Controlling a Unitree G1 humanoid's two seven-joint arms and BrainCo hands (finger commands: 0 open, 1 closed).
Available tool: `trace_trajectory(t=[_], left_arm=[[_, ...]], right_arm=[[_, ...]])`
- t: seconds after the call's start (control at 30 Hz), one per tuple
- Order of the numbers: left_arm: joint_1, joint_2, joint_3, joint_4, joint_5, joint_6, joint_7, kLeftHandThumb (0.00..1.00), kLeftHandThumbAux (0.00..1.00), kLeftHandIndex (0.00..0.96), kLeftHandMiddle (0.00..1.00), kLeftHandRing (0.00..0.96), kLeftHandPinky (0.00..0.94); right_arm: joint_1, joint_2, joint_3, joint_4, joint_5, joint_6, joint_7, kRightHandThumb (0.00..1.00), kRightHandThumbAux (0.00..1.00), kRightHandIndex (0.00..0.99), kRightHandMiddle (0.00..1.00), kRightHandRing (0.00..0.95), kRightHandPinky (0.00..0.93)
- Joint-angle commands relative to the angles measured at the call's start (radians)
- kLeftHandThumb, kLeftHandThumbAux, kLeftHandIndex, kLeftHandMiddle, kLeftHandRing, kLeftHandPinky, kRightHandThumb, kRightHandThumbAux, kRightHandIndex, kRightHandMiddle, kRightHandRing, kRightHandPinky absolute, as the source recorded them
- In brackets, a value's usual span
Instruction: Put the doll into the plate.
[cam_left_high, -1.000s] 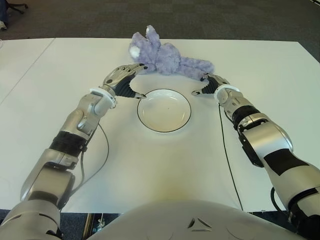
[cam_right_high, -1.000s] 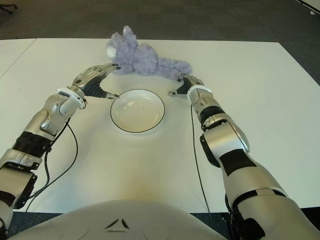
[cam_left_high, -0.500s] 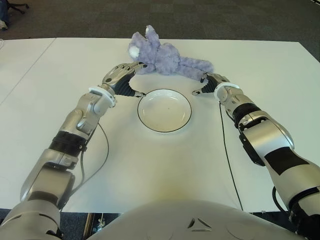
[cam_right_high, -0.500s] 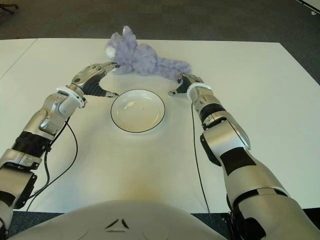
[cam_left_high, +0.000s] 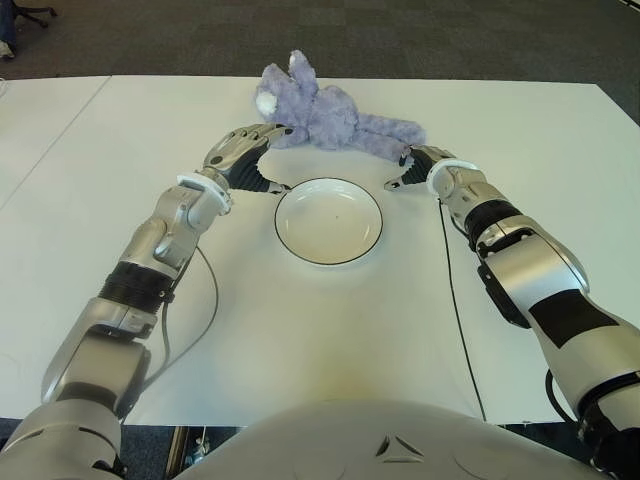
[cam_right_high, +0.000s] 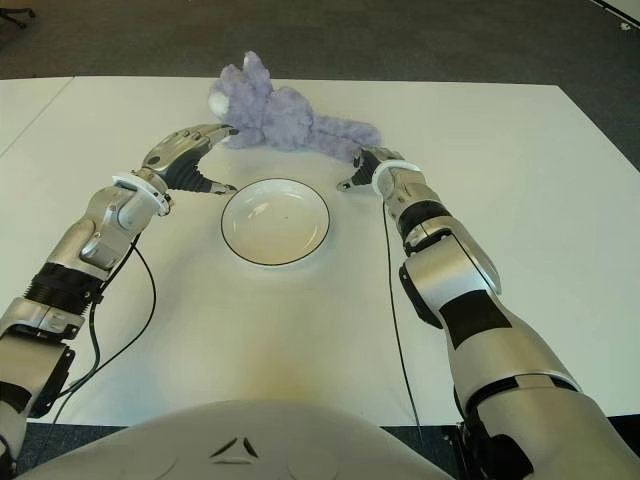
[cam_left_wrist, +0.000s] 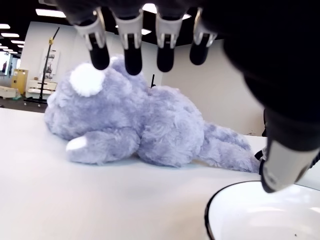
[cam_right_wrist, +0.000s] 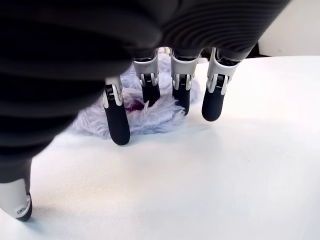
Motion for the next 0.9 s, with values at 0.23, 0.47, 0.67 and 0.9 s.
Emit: trace_trajectory(t=[0.23,0.47,0.67,0.9], left_arm=[[0.027,-0.005,0.014,-0.042,-0.003,0.02,-0.017,0.08,0.634,0.035,0.091,0.104,0.13],[0.038,0.003,0.029,-0.089,-0.017,0.061,-0.053,0.102,0.615,0.026,0.086,0.104,0.128],[0.039,0.012,0.034,-0.121,-0.012,0.096,-0.081,0.096,0.612,0.019,0.075,0.092,0.096],[0.045,0.02,0.048,-0.173,0.0,0.138,-0.107,0.078,0.601,0.018,0.071,0.08,0.087]], right_arm=[[0.111,-0.006,0.092,0.027,-0.052,-0.16,0.189,0.129,0.636,0.405,0.621,0.649,0.716],[0.144,-0.062,0.131,0.017,-0.058,-0.3,0.245,0.166,0.689,0.474,0.721,0.75,0.802],[0.152,-0.111,0.136,0.002,-0.04,-0.411,0.289,0.141,0.673,0.536,0.755,0.778,0.813],[0.157,-0.173,0.119,-0.022,0.003,-0.571,0.399,0.118,0.667,0.584,0.782,0.8,0.827]])
